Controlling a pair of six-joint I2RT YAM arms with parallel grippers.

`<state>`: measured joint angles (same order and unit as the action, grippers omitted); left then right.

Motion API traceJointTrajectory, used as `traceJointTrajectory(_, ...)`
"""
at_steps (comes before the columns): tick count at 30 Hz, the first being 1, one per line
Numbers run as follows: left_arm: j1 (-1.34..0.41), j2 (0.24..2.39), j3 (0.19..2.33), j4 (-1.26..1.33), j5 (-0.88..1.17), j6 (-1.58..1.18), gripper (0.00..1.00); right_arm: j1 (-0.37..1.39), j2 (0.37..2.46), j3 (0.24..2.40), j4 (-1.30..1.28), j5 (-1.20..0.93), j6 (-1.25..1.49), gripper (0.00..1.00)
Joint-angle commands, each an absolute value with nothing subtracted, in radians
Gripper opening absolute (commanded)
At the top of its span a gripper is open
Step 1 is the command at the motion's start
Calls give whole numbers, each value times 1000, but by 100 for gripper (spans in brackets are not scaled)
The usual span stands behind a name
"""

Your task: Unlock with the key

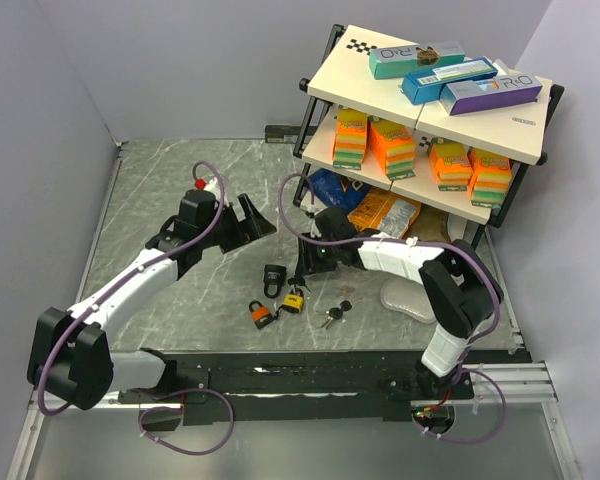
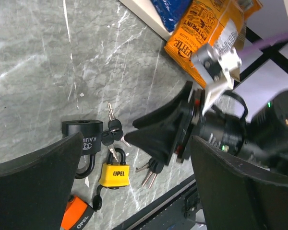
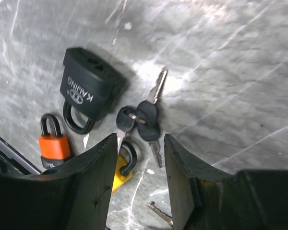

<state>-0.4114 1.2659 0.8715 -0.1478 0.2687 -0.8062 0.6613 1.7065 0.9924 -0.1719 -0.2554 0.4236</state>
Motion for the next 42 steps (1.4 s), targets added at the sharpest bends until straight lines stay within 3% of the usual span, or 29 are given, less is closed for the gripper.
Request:
traceJointTrajectory(1,-408,1224,880,-149,299,-756,98,640,1759,986,-98,-316,482,49)
traceJointTrajectory(28,-399,1244,908,-189,308,-730,98,583,1884,957,14,-413,589,31)
traceJointTrajectory(42,-397,1270,917,-189,308,-745,98,583,1856,959,8,-382,543,0)
